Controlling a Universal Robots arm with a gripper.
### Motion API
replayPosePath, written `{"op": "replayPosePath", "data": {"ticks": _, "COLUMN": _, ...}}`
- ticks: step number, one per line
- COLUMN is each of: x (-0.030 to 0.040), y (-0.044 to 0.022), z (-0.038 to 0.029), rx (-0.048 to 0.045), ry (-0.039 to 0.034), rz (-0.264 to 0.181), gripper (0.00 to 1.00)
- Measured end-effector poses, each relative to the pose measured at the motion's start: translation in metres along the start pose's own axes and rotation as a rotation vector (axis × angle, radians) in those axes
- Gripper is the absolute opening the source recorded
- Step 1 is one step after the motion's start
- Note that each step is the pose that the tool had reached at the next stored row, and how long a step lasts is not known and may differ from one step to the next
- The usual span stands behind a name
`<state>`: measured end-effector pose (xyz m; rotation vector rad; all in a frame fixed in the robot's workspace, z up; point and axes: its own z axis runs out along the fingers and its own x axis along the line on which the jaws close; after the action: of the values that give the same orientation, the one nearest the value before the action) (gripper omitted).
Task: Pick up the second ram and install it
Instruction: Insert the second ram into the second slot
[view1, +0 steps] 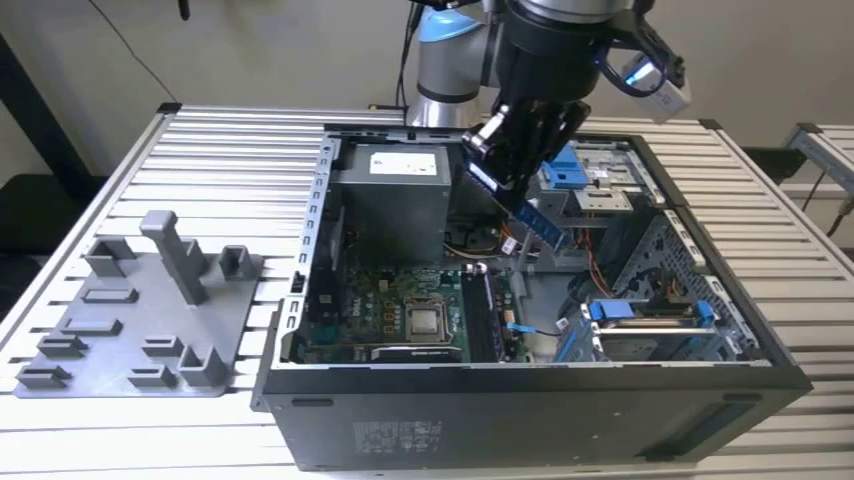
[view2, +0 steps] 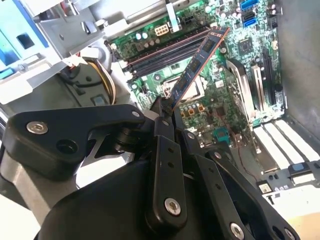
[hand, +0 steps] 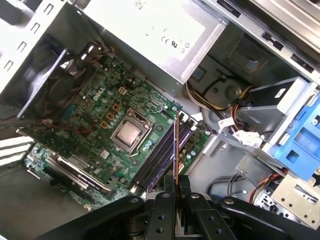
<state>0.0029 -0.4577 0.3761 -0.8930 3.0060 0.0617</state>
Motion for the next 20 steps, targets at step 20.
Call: {"op": "replayPosePath", "data": {"ticks": 20, "x": 0.0002, "y": -0.0003, "z": 0.0062, "rx": 0.0025, "ry": -0.0062, "rz": 0.288, "gripper": 0.14}}
